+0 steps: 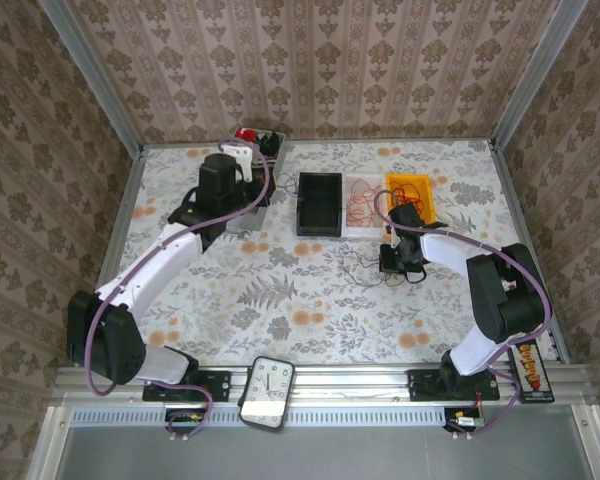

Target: Untangle the cables

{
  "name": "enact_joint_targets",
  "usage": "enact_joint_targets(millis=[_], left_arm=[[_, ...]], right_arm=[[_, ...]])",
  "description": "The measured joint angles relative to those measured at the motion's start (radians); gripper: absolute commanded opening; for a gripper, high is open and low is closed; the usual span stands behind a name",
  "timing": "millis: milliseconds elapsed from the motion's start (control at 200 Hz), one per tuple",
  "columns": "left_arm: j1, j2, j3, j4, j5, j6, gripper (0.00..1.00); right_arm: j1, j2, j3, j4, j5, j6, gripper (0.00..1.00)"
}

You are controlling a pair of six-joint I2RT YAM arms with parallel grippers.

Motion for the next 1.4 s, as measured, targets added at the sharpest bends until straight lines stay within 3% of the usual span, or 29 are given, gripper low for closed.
enact_joint_targets(millis=[220, 615, 715, 760, 830, 1115, 1400], left_arm=[[-0.006, 0.081, 0.131, 0.035, 0.008, 0.002, 0.00], [-0.117, 0.445, 0.180, 0.092, -0.082, -0.018, 0.00], [-0.137, 0.512, 0.206, 0.098, -0.092, -0.037, 0.21], [-0.142, 0.533, 0.218, 0.102, -0.098, -0.049, 0.46], [-0.143, 0.548, 0.229, 0.108, -0.101, -0.058, 0.67], [-0.130, 0.521, 0.248, 0.128, -0.185, -0.084, 0.69], [-0.061, 0.294, 0.039, 0.148, -0.359, -0.146, 0.69]], right_arm=[[0.000, -0.003, -0.004, 0.013, 0.000, 0.000, 0.00], [0.000, -0.045, -0.023, 0.017, -0.001, -0.001, 0.00], [0.000, -0.047, -0.023, 0.017, -0.008, -0.001, 0.00], [0.000, -0.051, -0.024, 0.017, -0.009, -0.002, 0.00], [0.000, -0.067, -0.029, 0.018, -0.013, -0.002, 0.00], [0.000, -0.110, -0.043, 0.036, -0.034, -0.005, 0.00], [0.023, -0.238, -0.068, 0.077, -0.067, -0.004, 0.00]])
